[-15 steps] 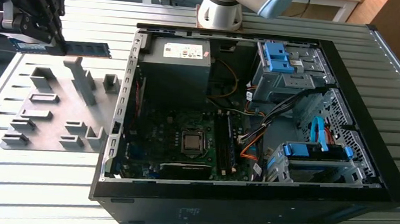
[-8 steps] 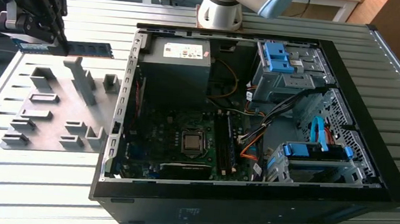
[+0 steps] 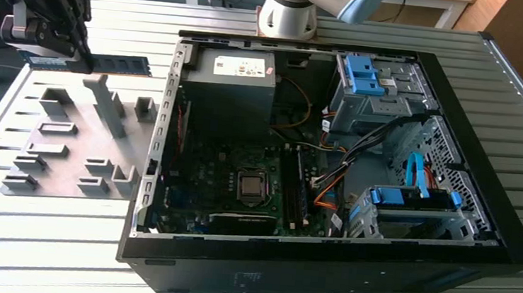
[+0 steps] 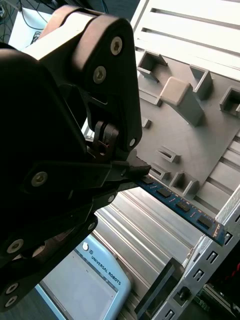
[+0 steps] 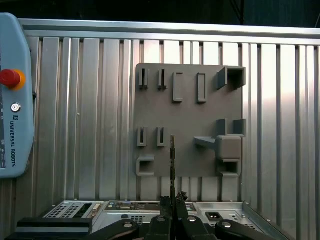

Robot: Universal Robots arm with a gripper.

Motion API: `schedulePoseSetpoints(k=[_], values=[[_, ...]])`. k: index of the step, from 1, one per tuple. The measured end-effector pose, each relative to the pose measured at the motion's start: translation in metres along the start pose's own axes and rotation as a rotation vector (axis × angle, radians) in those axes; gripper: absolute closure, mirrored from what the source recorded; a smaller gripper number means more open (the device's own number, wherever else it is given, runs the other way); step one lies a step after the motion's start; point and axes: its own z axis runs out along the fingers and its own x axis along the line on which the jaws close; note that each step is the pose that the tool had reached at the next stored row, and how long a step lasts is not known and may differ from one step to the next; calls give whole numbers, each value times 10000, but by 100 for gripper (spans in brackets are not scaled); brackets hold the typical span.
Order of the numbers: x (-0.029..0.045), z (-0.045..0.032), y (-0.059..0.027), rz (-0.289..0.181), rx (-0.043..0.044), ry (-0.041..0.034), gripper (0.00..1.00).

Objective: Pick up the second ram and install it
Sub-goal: 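Pick up the second ram and move it above second insertion slot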

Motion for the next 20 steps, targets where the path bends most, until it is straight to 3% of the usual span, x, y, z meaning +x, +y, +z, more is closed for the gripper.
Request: schedulePoseSetpoints(k=[20], values=[[0,-3,-100,-1,-1,0,86]])
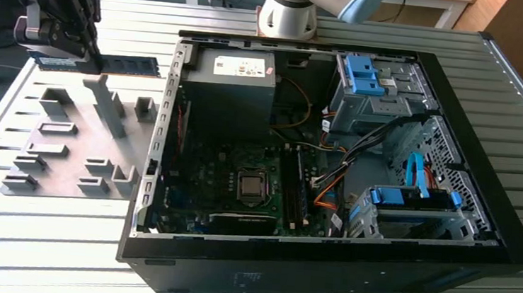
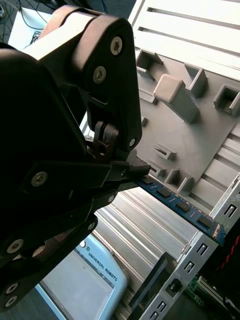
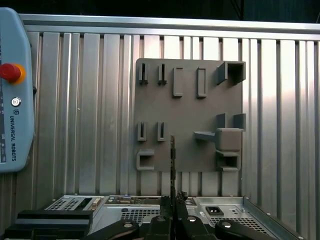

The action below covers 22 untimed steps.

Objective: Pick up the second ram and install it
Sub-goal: 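Pick up the second ram and move it above second insertion slot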

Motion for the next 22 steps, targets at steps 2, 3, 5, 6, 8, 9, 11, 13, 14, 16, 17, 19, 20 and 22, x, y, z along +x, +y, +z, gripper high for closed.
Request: schedulePoseSetpoints(k=[2,3,5,6,8,9,11,13,14,16,17,19,20,22], values=[[0,0,-12,0,0,0,86],[0,0,-18,0,0,0,86],[0,-1,-29,0,0,0,86],[0,-1,-35,0,1,1,86],[0,-1,-46,0,1,0,86],[0,-1,-52,0,1,-1,86],[0,-2,-64,0,1,0,86],[0,-3,-97,0,0,0,86],[0,-3,-104,0,0,0,86],[0,-3,-116,0,0,0,86],[0,-3,-122,0,0,0,86],[0,-3,-133,0,0,0,86],[0,-4,-138,0,0,0,86],[0,-4,-149,0,0,0,86]])
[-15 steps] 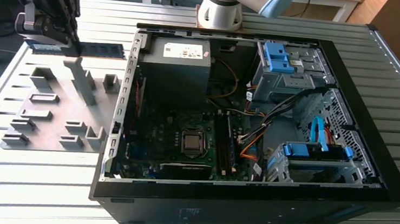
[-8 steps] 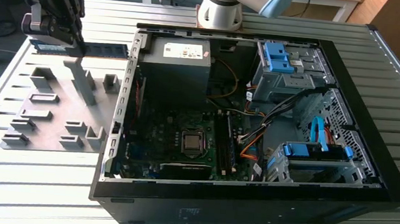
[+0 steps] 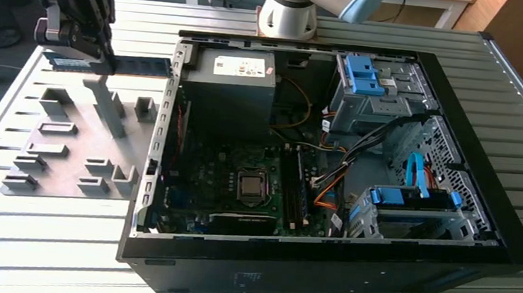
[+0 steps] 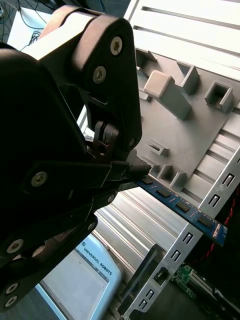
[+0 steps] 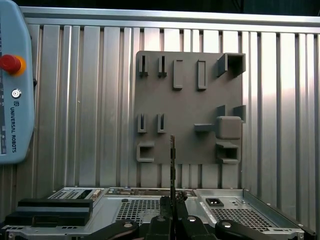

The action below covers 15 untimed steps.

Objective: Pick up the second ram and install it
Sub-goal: 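Pick up the second ram and move it above second insertion slot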

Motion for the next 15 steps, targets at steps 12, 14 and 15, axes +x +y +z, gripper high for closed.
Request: schedulePoseSetpoints(k=[12,14,15], values=[[0,-2,-67,0,0,0,86],[0,-2,-80,0,1,0,86],[0,-2,-87,0,0,0,86]])
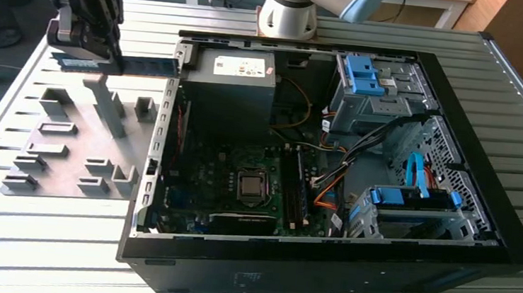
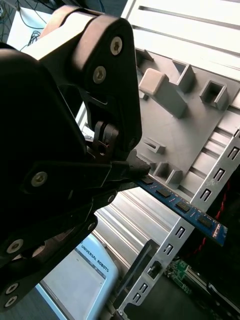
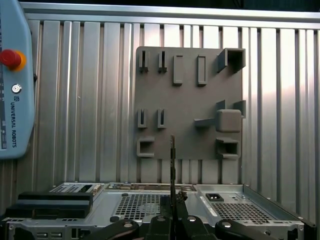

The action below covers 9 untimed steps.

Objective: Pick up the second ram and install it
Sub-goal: 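Pick up the second ram and move it above second insertion slot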

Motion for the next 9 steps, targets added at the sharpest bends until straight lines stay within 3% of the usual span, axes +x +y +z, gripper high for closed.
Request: schedulePoseSetpoints(k=[9], values=[[0,-2,-97,0,0,0,86]])
